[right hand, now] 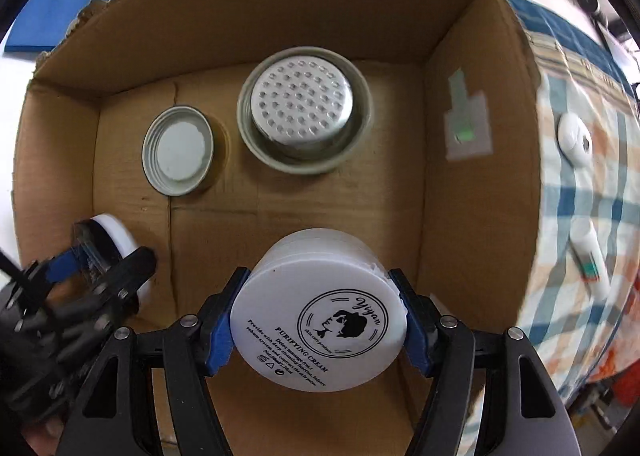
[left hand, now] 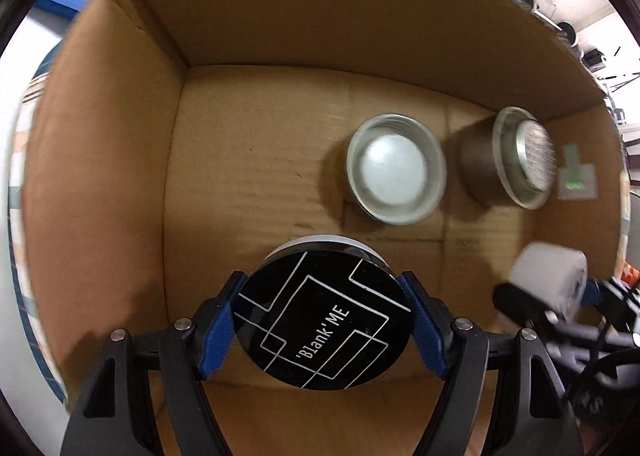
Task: Organize rigid objects
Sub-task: 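Carry the cream jar and black tin into the cardboard box with both tools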
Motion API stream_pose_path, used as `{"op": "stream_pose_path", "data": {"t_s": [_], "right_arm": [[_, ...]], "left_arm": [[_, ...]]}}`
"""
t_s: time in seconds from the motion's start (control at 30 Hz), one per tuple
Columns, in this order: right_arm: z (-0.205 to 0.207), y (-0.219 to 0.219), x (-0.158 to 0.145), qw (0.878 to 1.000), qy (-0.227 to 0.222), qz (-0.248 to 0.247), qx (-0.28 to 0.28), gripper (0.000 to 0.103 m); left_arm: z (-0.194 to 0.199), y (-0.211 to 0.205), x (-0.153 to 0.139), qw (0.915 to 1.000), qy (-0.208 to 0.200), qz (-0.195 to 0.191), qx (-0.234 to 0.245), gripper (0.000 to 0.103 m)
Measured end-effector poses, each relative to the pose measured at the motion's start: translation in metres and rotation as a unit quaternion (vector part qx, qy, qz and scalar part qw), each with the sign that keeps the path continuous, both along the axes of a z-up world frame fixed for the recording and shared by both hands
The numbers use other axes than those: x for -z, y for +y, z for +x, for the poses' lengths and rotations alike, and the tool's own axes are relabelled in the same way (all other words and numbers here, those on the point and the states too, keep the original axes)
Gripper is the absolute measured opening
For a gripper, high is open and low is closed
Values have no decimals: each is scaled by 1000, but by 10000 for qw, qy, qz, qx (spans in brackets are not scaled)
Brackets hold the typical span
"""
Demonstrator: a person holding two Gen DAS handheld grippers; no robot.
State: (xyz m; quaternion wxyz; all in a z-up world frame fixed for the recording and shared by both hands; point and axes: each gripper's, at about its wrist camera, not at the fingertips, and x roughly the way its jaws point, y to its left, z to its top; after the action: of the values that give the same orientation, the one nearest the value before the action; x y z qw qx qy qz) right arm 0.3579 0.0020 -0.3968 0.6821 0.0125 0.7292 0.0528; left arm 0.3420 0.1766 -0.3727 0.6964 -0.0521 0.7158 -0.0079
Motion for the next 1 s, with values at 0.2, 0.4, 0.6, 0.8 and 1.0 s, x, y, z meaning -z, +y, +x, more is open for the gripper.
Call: {"op": "stream_pose_path", "data": {"t_s": [0.2,0.4,0.6,0.8,1.0], "right_arm": [[6,6,15,9998,146,-139,72,70],[15,9,24,9996,137,-213,160,70],[20,14,25,9989,31,-435,183,70],[9,28,29,9983,27,-533,232,70],[12,33,40,9978,146,-542,341,71]], "left_arm": [[21,5,13,9999,22,29,-160,74],[31,-1,12,9999,-40,35,-128,74],[43,-14,3,9983,-282,505,63,74],[63,-20,8,9983,-250,525,14,74],[52,-10,12,9988,-174,464,15,74]]}}
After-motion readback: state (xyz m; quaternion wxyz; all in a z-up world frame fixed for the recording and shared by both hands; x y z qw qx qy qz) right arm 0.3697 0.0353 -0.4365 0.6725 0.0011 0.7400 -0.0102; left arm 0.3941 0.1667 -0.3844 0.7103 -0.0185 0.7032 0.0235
